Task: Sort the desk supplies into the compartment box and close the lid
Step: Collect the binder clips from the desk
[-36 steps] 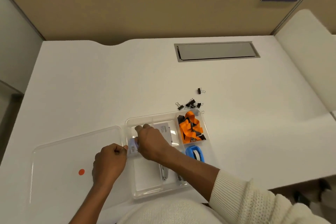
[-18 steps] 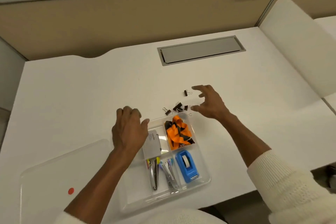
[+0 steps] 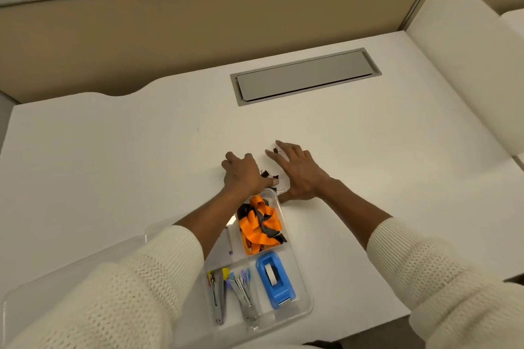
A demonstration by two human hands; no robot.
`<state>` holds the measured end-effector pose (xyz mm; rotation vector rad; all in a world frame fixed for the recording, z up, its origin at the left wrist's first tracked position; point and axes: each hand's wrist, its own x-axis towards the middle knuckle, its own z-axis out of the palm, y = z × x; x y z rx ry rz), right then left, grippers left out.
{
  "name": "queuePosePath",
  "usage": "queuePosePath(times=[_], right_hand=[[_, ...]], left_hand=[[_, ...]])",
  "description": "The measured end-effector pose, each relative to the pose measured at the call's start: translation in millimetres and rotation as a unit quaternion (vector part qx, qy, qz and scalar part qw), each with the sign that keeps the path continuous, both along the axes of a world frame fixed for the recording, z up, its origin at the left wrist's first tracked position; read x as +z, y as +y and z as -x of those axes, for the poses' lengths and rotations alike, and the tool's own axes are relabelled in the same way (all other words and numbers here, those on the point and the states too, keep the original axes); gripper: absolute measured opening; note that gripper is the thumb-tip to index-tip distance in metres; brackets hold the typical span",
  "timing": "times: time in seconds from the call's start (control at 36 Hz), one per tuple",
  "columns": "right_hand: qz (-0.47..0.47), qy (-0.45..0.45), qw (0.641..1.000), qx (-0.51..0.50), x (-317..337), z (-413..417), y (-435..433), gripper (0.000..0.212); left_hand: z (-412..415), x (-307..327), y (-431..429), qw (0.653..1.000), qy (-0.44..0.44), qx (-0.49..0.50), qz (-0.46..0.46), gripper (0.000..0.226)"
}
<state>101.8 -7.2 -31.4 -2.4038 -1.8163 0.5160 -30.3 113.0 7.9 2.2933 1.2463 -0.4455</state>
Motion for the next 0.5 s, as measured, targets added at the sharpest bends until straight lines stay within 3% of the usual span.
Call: queuePosePath(times=[0.06, 0.17, 0.22, 0.5], right_hand=[[-0.009, -0.011, 1.000, 0.006, -4.0, -1.7, 1.3, 0.115], [-0.057, -0.005, 0.998, -0.025, -7.8, -5.0, 4.4, 0.090], [-0.072, -0.004, 0.997, -0.038, -8.9, -7.7, 6.3, 0.082], [-0.059, -0.038, 0.997, -0.014, -12.1, -6.4, 11.4, 0.103]], left_hand=[[-4.0, -5.4, 0.4, 1.000, -0.009, 0.000, -0.009, 0.086], [-5.5, -13.7, 6.3, 0.999, -0.040, 0.020, -0.017, 0.047], [-3.4, -16.4, 10.5, 0.998, -0.047, 0.020, -0.021, 0.041], [6.8, -20.8, 34.1, 0.995, -0.088, 0.003, -0.046, 0.036]])
